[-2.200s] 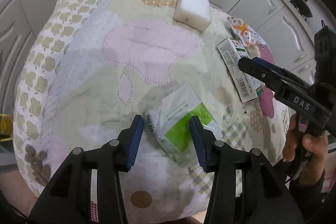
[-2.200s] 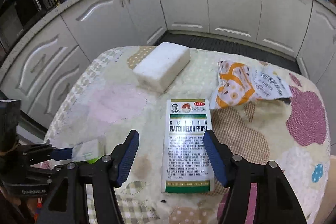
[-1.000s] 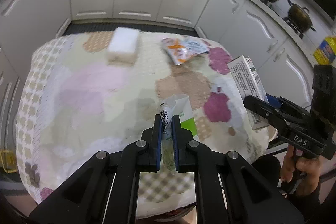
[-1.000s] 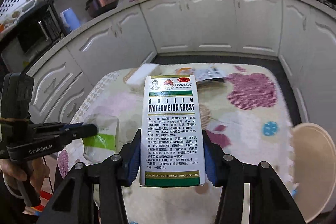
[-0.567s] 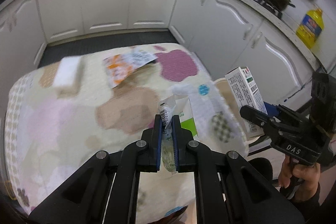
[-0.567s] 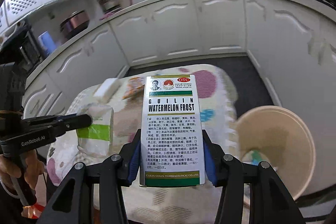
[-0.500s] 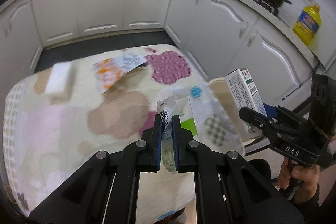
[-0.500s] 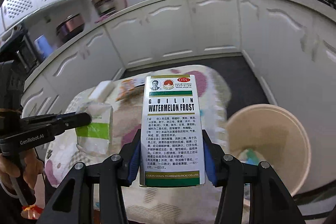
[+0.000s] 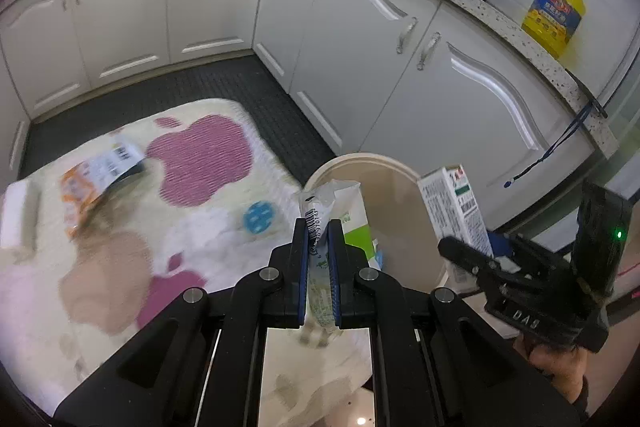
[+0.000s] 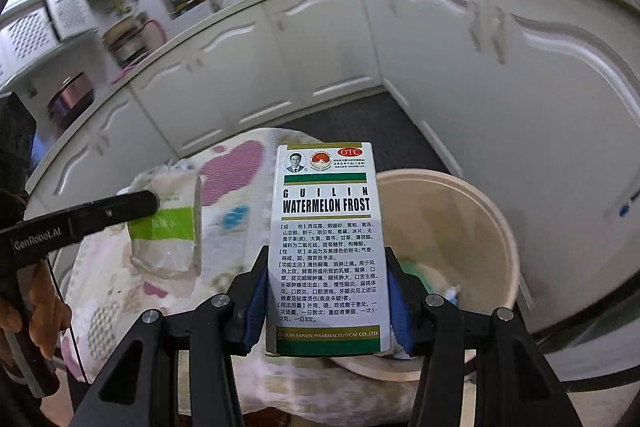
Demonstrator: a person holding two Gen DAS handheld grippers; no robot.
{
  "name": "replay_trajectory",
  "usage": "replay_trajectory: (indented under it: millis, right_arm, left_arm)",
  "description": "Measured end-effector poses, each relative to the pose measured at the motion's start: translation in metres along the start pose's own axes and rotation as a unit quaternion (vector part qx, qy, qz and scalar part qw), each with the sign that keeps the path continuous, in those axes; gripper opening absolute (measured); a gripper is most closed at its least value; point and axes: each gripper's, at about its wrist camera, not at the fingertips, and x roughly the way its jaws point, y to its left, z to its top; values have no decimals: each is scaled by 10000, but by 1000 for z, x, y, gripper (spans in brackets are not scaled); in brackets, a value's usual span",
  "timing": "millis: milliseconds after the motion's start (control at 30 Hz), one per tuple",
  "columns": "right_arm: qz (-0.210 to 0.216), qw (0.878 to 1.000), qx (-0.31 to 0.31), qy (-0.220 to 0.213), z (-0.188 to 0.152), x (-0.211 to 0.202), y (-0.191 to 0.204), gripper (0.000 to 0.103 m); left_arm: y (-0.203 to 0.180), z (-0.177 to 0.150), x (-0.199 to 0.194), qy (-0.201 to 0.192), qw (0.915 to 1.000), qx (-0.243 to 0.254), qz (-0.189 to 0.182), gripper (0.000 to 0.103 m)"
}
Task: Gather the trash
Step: 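Carry the white-green packet and Watermelon Frost box over the beige bucket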
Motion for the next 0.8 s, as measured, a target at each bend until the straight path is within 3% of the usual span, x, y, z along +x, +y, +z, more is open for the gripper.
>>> replay_trajectory:
  millis: [500,800]
  right_arm:
    - [-364,9968,507,494,-8,45,-53,49]
    - [-444,9951,588,660,-8,67,-63,49]
  left_arm:
    - [-32,14,93,482,9988,-24,-6,6]
    - [-32,11,112,589,9982,-24,81,6]
